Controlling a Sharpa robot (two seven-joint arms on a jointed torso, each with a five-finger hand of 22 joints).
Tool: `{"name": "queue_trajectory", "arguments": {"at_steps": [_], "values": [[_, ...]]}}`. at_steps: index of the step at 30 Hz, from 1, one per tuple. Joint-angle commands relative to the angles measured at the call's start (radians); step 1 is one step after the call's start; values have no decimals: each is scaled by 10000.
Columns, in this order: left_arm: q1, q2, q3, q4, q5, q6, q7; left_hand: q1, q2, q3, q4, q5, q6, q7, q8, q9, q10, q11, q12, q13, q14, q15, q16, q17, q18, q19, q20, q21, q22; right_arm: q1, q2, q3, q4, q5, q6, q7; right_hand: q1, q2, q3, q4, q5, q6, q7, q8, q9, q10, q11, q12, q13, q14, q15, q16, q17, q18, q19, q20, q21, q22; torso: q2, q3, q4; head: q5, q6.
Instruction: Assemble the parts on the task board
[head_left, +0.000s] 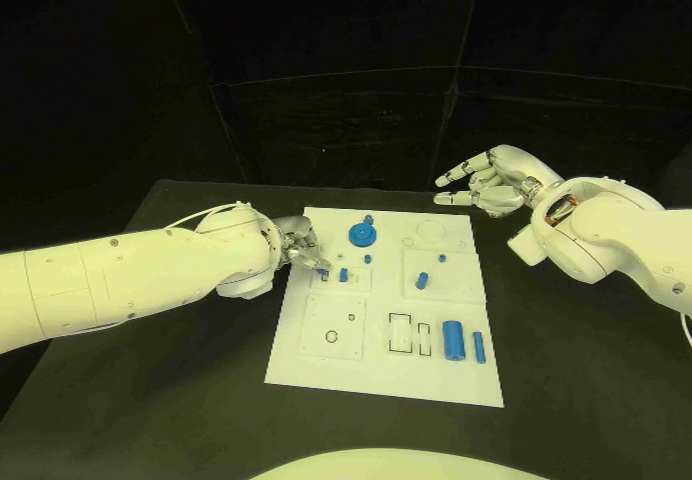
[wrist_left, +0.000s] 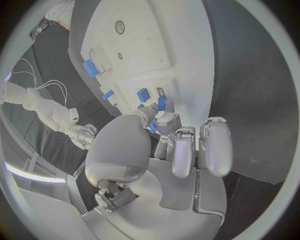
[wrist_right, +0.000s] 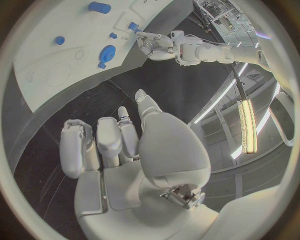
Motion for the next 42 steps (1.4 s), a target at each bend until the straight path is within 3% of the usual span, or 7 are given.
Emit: {"name": "queue_trajectory", "arguments": {"at_steps": [1, 42], "values": [[-17, -12, 4, 39, -144, -259, 48, 61, 79, 959, -927, 47, 5, -56, 67, 8, 83, -5, 28, -9, 1056, -22, 31, 2634, -87, 183, -26, -16, 499, 19, 0, 7, 2, -14, 63, 89, -71, 49, -31, -16, 65, 38, -15, 62, -12, 5, -22, -14, 233, 26, -45, -52, -1, 176, -45, -23, -55, 763, 0, 11, -1, 36, 1], [-83, 85, 0, 61, -144, 732, -246, -27, 16, 1041, -929, 47, 20, -77, 133, 27, 87, -20, 27, -15, 1056, -30, 31, 2634, -77, 170, -35, -52, 460, 18, 17, 6, -12, -14, 108, 85, -71, 49, -31, -16, 65, 38, -15, 62, -12, 5, -22, -14, 233, 26, -45, -52, -1, 176, -45, -23, -55, 763, 5, 8, -6, 36, -102]]}}
